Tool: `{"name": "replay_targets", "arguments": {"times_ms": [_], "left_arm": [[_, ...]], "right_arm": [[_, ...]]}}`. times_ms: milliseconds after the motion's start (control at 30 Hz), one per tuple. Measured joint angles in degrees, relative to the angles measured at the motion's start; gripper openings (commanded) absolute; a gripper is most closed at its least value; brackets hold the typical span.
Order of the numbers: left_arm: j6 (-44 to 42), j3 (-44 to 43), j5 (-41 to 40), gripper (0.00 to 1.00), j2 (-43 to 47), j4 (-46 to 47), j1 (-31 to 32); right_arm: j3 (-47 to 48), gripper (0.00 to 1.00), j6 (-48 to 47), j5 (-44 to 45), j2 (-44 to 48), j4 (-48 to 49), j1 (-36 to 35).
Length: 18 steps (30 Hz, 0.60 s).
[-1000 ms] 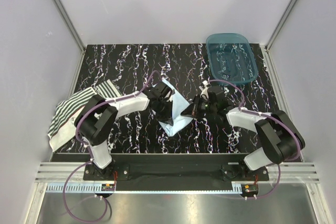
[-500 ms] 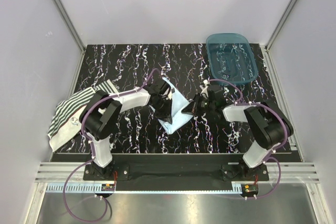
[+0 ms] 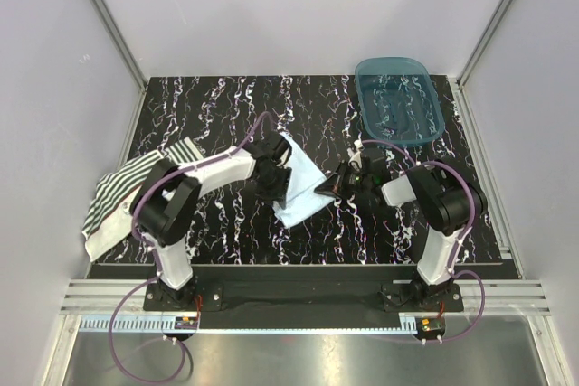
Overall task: Roll the towels
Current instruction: Roll the towel
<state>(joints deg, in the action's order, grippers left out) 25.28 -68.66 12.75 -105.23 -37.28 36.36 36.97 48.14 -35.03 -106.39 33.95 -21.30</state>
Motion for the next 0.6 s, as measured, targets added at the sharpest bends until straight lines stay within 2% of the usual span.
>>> {"name": "replay_targets", "arguments": {"times_ms": [133, 267, 333, 433, 533, 600], "left_arm": [[0.0, 0.0, -16.31, 0.44, 6.6, -5.92, 2.69], [-1.29, -0.66, -32.13, 0.44, 15.02, -8.07, 14.03], [-2.8, -0.55, -33.9, 0.46, 17.9, -5.88, 20.22], [-4.55, 2.1, -33.14, 0.47, 20.24, -0.59, 25.29], [-5.6, 6.43, -31.45, 0.47, 19.65, 4.68, 26.03], [-5.86, 8.41, -30.8, 0.51, 17.86, 6.69, 26.03]], "right_arm": [[0.0, 0.04, 0.35, -0.24, -0.48, 0.98, 0.09], [0.0, 0.04, 0.37, -0.24, -0.5, 0.98, 0.09], [0.0, 0.04, 0.37, -0.24, -0.5, 0.96, 0.09], [0.07, 0.04, 0.37, -0.24, -0.5, 0.79, 0.09], [0.11, 0.04, 0.35, -0.2, -0.39, 0.39, 0.09], [0.11, 0.04, 0.31, -0.15, -0.15, -0.11, 0.09]]}}
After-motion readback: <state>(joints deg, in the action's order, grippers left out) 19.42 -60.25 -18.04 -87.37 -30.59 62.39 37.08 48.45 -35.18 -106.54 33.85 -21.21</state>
